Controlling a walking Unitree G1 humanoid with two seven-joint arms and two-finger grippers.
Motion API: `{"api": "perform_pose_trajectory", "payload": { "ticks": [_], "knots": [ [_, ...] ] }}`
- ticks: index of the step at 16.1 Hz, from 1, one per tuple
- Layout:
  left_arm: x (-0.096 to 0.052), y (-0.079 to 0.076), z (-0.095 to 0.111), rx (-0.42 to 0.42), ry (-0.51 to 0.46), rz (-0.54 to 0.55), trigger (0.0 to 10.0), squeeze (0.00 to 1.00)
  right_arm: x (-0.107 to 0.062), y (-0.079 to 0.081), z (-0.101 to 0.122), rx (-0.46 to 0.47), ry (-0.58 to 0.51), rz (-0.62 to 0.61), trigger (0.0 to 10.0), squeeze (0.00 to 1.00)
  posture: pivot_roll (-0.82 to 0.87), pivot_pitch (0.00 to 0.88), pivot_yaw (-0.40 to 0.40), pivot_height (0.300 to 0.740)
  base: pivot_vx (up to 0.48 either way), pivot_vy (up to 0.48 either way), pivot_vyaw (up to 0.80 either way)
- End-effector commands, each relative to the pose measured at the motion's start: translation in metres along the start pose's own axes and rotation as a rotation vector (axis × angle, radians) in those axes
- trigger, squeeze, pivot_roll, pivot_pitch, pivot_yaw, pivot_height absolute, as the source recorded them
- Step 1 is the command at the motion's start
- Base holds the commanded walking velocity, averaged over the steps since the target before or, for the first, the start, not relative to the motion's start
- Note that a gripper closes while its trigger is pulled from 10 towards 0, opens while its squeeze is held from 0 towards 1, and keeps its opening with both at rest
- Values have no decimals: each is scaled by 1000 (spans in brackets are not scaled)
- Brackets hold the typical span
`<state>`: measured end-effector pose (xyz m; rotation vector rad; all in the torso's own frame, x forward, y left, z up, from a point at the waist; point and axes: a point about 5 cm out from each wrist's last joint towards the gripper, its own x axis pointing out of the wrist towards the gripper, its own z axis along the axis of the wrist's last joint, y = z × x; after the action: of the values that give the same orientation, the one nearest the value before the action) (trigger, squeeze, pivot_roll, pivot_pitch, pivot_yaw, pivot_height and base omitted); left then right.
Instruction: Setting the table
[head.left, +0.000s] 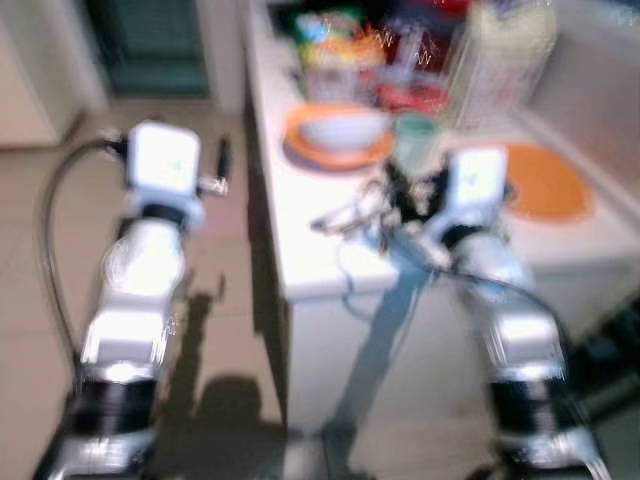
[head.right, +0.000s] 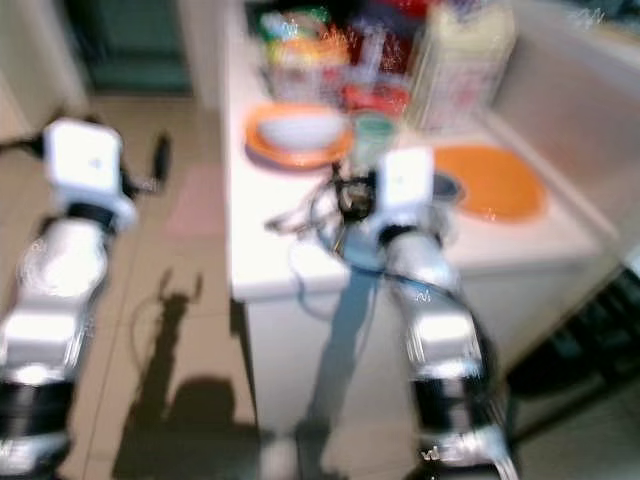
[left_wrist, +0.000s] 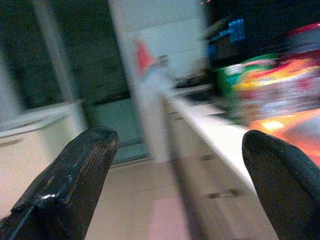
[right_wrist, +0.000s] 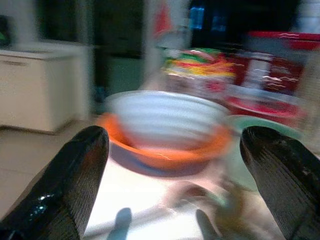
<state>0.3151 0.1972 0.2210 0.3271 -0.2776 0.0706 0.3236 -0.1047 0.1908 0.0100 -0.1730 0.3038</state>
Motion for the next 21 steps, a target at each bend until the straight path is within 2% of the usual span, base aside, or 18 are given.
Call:
{"api": "perform_pose_trajectory", "payload": {
  "ticks": [1,4,7,11,12,15,17,18,20,21],
  "knots": [
    [2,-7,5,-11,-15,-19,10000,0,-2,-12,12,-16,-50,-31,10000,0,113,0,-59,740,435,0,0],
    [4,-6,6,-12,-18,-22,10000,0,-5,-11,21,-15,-96,-10,10000,0,110,0,-52,740,425,0,0],
    [5,-1,6,-32,-11,-14,10000,0,-11,-2,30,-25,-149,47,10000,0,107,0,-47,740,0,0,0],
    [11,4,14,-68,-57,-66,10000,0,-15,-3,36,-5,-178,60,10000,0,103,0,-40,740,0,0,0],
    [13,6,18,-110,-75,-99,10000,1000,-16,-3,36,-3,-179,61,10000,0,101,0,-38,740,0,0,0],
    [28,7,30,-268,-102,-202,10000,1000,-20,-5,36,-6,-164,81,10000,0,99,0,-39,740,0,0,0],
    [48,7,41,-377,-111,-262,10000,1000,-27,-5,35,-24,-152,151,10000,0,95,0,-40,740,0,0,0],
    [58,4,41,-451,-67,-298,10000,1000,-31,-3,34,-35,-142,194,10000,0,95,0,-40,740,0,0,0],
    [69,-6,33,-531,44,-353,10000,1000,-38,-1,27,-51,-103,246,10000,0,82,0,-37,740,0,0,0],
    [85,-18,28,-666,150,-396,10000,1000,-48,0,14,-89,-26,305,10000,0,72,0,-34,740,0,0,0]
  ]
}}
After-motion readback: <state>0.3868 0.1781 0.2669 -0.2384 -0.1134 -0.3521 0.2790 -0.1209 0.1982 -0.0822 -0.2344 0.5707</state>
